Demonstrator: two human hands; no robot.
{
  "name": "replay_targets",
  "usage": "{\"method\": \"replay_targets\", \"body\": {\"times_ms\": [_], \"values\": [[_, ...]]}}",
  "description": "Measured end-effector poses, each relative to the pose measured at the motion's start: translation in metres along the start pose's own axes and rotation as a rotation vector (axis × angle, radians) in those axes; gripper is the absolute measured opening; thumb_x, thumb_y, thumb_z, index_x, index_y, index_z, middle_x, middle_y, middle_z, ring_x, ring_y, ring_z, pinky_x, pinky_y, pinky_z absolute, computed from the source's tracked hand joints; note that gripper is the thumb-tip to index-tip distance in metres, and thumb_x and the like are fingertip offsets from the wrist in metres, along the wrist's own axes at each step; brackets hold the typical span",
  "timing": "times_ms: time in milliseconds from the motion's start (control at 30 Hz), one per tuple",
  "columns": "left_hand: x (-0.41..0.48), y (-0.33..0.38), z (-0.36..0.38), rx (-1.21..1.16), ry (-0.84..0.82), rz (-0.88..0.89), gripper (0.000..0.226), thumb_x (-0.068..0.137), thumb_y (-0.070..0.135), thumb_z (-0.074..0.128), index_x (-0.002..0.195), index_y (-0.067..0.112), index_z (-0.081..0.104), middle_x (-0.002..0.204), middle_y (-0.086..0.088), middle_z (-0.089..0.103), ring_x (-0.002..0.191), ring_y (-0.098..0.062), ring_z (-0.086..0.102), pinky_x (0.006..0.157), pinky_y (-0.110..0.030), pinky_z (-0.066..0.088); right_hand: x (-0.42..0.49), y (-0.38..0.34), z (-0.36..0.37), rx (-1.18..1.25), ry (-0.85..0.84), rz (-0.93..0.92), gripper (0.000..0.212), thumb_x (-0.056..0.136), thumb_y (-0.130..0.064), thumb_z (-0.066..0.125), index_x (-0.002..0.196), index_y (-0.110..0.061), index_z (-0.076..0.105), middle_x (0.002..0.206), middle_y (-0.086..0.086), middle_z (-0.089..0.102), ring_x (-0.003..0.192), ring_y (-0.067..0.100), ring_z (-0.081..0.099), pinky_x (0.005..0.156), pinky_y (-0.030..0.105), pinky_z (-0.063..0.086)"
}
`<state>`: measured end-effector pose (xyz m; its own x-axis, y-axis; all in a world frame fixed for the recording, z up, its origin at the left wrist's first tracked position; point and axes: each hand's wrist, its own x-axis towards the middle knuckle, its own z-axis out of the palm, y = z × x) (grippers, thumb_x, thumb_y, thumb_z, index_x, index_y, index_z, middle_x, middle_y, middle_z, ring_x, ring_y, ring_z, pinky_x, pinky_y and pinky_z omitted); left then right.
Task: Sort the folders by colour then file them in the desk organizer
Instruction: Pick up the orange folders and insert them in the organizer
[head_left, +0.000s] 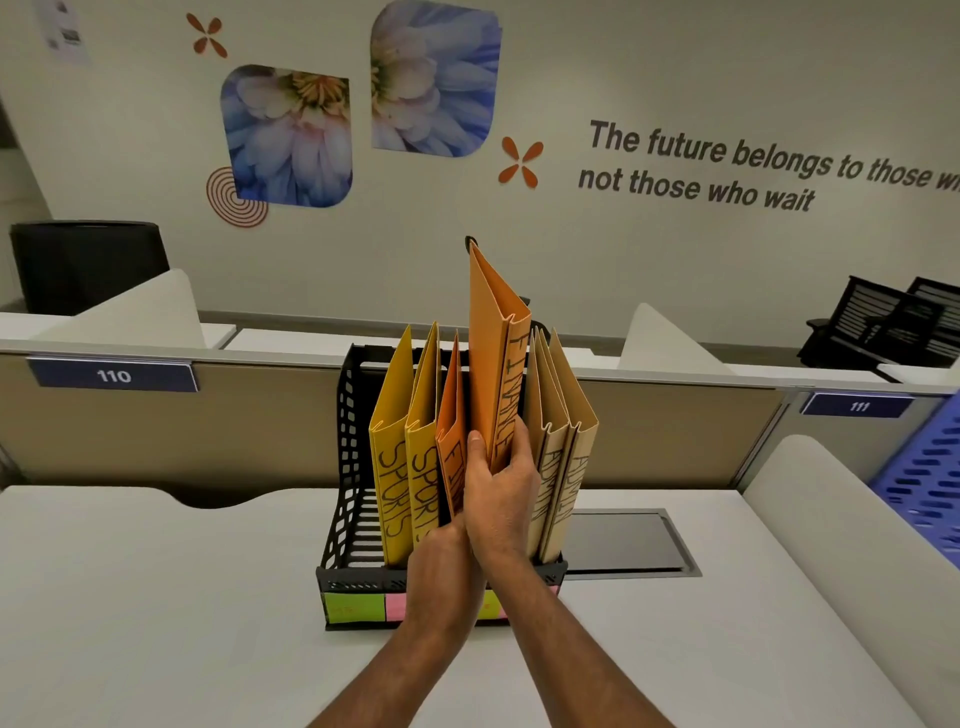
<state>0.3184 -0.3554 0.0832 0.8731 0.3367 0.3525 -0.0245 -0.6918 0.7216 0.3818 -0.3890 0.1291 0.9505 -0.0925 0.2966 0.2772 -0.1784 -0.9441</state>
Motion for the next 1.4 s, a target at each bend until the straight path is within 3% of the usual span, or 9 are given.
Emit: {"method": "replay_targets", "body": {"times_ms": [167,233,467,667,867,1000,1100,1300,1400], "values": [[0.002,0.002,0.001,0.009,0.009,0.013,0.02,0.092,0.025,0.068,0.11,0.016,0.07,0.094,0.005,0.076,0.069,0.004,0.058,0.06,-0.003,0.045,-0.003,0.003,-0.007,0.023,0.011,-0.036,0.051,0.096,-0.043,0.059,0.142,-0.043,0.037,0.1,-0.059,0.045,0.096,-0.034,0.047,0.07,-0.007,0.042],[0.005,0.004,0.0,0.026,0.018,0.016,0.021,0.092,0.025,0.068,0.112,0.017,0.07,0.094,0.006,0.076,0.07,0.001,0.063,0.061,-0.005,0.047,-0.003,0.002,-0.01,0.024,0.001,-0.067,0.047,0.096,-0.043,0.06,0.139,-0.044,0.04,0.103,-0.06,0.044,0.1,-0.035,0.044,0.067,-0.01,0.038],[0.008,0.004,-0.004,0.005,0.049,-0.041,0.02,0.092,0.021,0.068,0.111,0.019,0.07,0.089,0.008,0.075,0.068,-0.002,0.067,0.061,-0.014,0.055,-0.013,0.014,-0.021,-0.032,-0.098,-0.066,0.052,0.091,-0.048,0.063,0.138,-0.034,0.047,0.109,-0.03,0.062,0.105,-0.022,0.053,0.076,-0.006,0.041],[0.009,0.008,-0.009,-0.134,0.139,-0.042,0.027,0.097,0.023,0.062,0.124,0.024,0.066,0.102,0.017,0.073,0.077,0.017,0.06,0.071,-0.002,0.049,-0.011,0.011,-0.025,-0.058,-0.09,-0.093,0.038,0.09,-0.045,0.067,0.125,-0.034,0.057,0.103,-0.024,0.069,0.098,-0.014,0.062,0.073,0.0,0.046],[0.013,0.007,-0.019,-0.191,0.164,-0.033,0.031,0.1,0.034,0.056,0.13,0.029,0.064,0.11,0.014,0.074,0.093,0.001,0.068,0.082,-0.024,0.06,-0.007,0.006,-0.027,-0.04,-0.108,-0.107,0.041,0.087,-0.046,0.071,0.121,-0.027,0.06,0.104,-0.016,0.072,0.095,-0.009,0.066,0.076,0.005,0.051],[0.012,0.002,-0.018,-0.154,0.177,-0.037,0.029,0.1,0.03,0.057,0.128,0.028,0.064,0.114,0.009,0.073,0.1,-0.005,0.068,0.089,-0.031,0.059,-0.012,0.012,-0.03,-0.074,-0.135,-0.073,0.04,0.087,-0.048,0.069,0.12,-0.027,0.061,0.105,-0.016,0.072,0.095,-0.006,0.067,0.075,0.005,0.052],[0.01,0.001,-0.016,-0.155,0.166,-0.049,0.03,0.099,0.03,0.058,0.128,0.027,0.065,0.112,0.009,0.074,0.098,-0.006,0.069,0.085,-0.032,0.061,-0.014,0.017,-0.034,-0.127,-0.146,-0.052,0.043,0.087,-0.053,0.067,0.122,-0.028,0.061,0.107,-0.016,0.072,0.096,-0.003,0.067,0.079,0.011,0.054],[0.001,-0.008,-0.012,-0.206,0.132,-0.076,0.025,0.101,0.026,0.056,0.121,0.02,0.07,0.105,0.007,0.076,0.092,-0.006,0.072,0.08,-0.033,0.062,-0.03,0.025,-0.039,-0.231,-0.093,-0.072,0.027,0.086,-0.058,0.064,0.103,-0.038,0.058,0.088,-0.023,0.069,0.084,-0.005,0.067,0.069,0.012,0.055],[-0.002,-0.008,-0.014,-0.19,0.139,-0.076,0.026,0.101,0.026,0.055,0.121,0.021,0.069,0.107,0.009,0.075,0.094,-0.004,0.07,0.081,-0.03,0.062,-0.04,0.028,-0.042,-0.253,-0.074,-0.089,0.029,0.087,-0.06,0.062,0.108,-0.04,0.058,0.084,-0.029,0.065,0.081,-0.007,0.066,0.064,0.011,0.054]]}}
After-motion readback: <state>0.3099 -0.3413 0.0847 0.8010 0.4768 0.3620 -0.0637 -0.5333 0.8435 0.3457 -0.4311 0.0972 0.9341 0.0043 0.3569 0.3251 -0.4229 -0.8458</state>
